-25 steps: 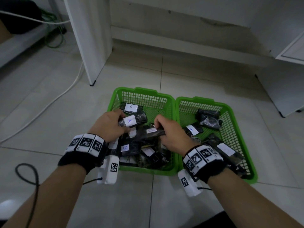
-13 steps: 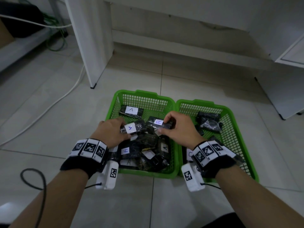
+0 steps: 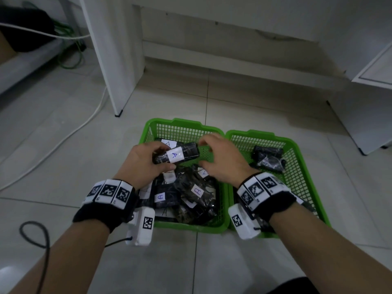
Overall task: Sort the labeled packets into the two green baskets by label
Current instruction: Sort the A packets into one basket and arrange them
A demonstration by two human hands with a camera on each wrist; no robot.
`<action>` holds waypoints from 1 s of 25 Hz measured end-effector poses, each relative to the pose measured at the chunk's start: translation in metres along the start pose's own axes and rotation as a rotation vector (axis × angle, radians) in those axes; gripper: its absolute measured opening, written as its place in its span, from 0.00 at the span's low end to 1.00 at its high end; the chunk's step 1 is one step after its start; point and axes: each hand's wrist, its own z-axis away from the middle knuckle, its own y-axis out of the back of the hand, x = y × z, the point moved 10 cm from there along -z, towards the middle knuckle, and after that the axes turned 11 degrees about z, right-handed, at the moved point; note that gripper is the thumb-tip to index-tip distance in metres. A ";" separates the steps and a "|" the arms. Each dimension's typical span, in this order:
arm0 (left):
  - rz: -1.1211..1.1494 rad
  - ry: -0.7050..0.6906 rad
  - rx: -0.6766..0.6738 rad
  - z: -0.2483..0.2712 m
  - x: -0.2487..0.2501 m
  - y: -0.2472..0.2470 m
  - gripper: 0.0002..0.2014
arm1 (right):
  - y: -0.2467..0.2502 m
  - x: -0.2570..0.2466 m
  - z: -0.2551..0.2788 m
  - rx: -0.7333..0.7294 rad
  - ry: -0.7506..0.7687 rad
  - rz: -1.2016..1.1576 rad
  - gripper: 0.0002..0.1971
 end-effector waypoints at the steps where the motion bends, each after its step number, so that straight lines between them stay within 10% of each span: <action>1: 0.007 -0.012 0.016 0.000 0.002 0.002 0.22 | 0.007 -0.007 -0.008 0.019 0.051 0.016 0.28; 4: -0.014 0.008 0.040 -0.003 -0.007 0.010 0.20 | 0.008 -0.005 -0.023 -0.085 0.001 -0.054 0.35; 9: -0.581 0.089 0.017 -0.001 -0.028 0.007 0.22 | -0.064 -0.014 -0.002 -0.456 -0.037 0.002 0.18; 22: -0.620 0.223 0.073 0.003 -0.040 0.024 0.25 | -0.078 -0.030 0.004 -0.532 0.003 -0.051 0.29; 25: -0.669 0.221 0.057 0.006 -0.037 0.020 0.25 | -0.065 -0.038 -0.042 -0.326 -0.044 0.011 0.22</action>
